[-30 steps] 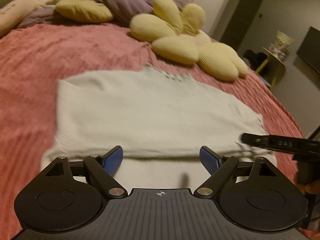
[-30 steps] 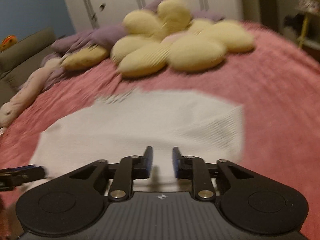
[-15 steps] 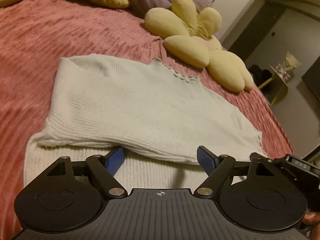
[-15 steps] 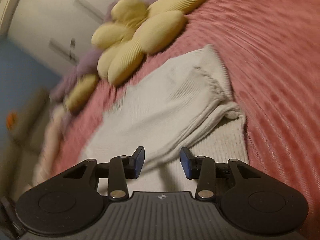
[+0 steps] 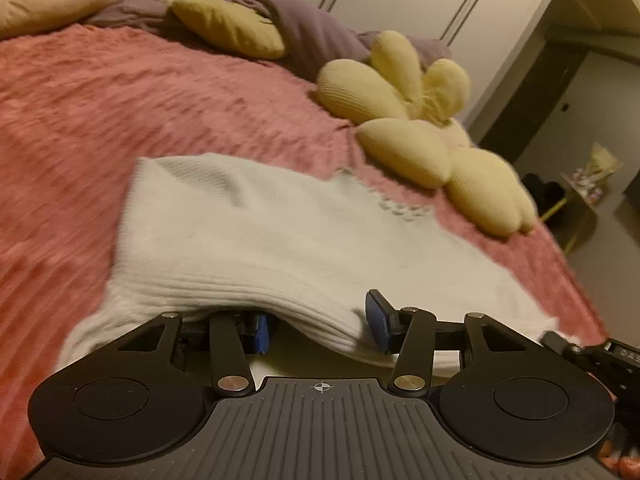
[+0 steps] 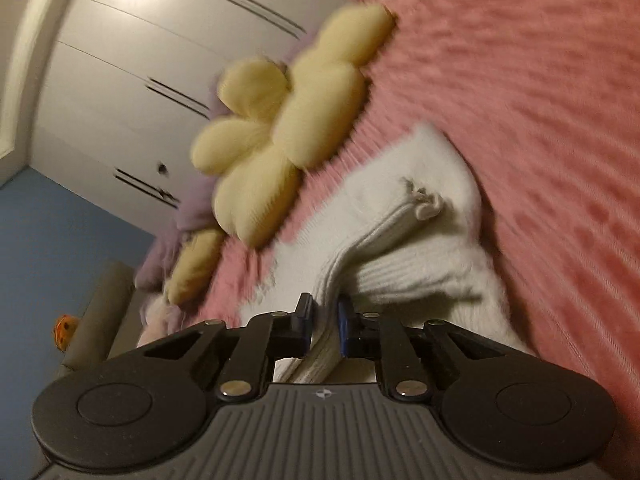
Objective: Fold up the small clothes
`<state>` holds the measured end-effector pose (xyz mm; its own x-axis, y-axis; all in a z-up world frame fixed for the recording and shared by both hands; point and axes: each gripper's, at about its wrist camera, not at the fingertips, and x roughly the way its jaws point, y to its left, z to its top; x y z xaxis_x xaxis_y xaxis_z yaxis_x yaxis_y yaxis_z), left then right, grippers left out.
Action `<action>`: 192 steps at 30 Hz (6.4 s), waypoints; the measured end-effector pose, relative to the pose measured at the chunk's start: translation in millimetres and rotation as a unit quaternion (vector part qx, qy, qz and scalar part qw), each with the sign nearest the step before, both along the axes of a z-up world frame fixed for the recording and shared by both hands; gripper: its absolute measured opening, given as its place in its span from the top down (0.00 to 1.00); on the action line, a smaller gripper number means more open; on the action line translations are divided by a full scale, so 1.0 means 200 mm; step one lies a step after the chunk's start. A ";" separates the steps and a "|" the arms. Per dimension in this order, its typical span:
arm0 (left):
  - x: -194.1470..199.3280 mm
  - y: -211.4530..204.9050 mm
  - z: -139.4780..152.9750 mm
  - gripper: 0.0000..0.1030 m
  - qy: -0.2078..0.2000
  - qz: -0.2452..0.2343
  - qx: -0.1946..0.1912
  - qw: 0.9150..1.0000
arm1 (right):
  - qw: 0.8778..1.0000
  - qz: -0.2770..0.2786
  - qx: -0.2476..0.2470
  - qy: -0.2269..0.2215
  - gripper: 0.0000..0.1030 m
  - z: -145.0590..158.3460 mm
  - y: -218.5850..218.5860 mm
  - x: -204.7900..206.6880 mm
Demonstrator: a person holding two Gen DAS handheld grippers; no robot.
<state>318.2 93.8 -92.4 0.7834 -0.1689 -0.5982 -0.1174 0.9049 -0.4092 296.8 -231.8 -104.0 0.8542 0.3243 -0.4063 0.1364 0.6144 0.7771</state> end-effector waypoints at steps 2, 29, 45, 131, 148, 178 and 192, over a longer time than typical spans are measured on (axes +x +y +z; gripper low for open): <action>-0.02 0.00 -0.01 0.48 0.001 -0.010 0.007 1.000 | 0.999 0.001 -0.050 0.017 0.89 -0.03 0.01 0.00; 0.07 -0.30 0.00 0.26 -0.008 -0.116 0.173 0.978 | 0.874 0.187 -0.448 0.031 0.87 0.05 0.56 0.19; -0.11 -0.21 0.08 0.19 0.018 -0.094 0.161 0.982 | 0.892 0.168 -0.419 0.019 0.87 0.09 0.31 -0.09; -0.56 0.21 0.19 0.33 0.057 -0.126 0.121 0.983 | 0.930 0.165 -0.321 0.072 0.58 0.19 -0.06 -0.53; -0.49 0.22 0.18 0.83 0.069 -0.137 0.096 0.983 | 0.934 0.164 -0.317 0.032 0.88 0.20 -0.03 -0.50; -0.09 0.32 0.39 0.90 0.013 -0.069 0.069 0.995 | 0.905 0.110 -0.409 -0.040 0.93 0.50 0.15 -0.10; -0.07 0.30 0.18 0.90 0.056 -0.100 0.094 0.989 | 0.896 0.162 -0.410 0.042 0.91 0.22 0.14 -0.02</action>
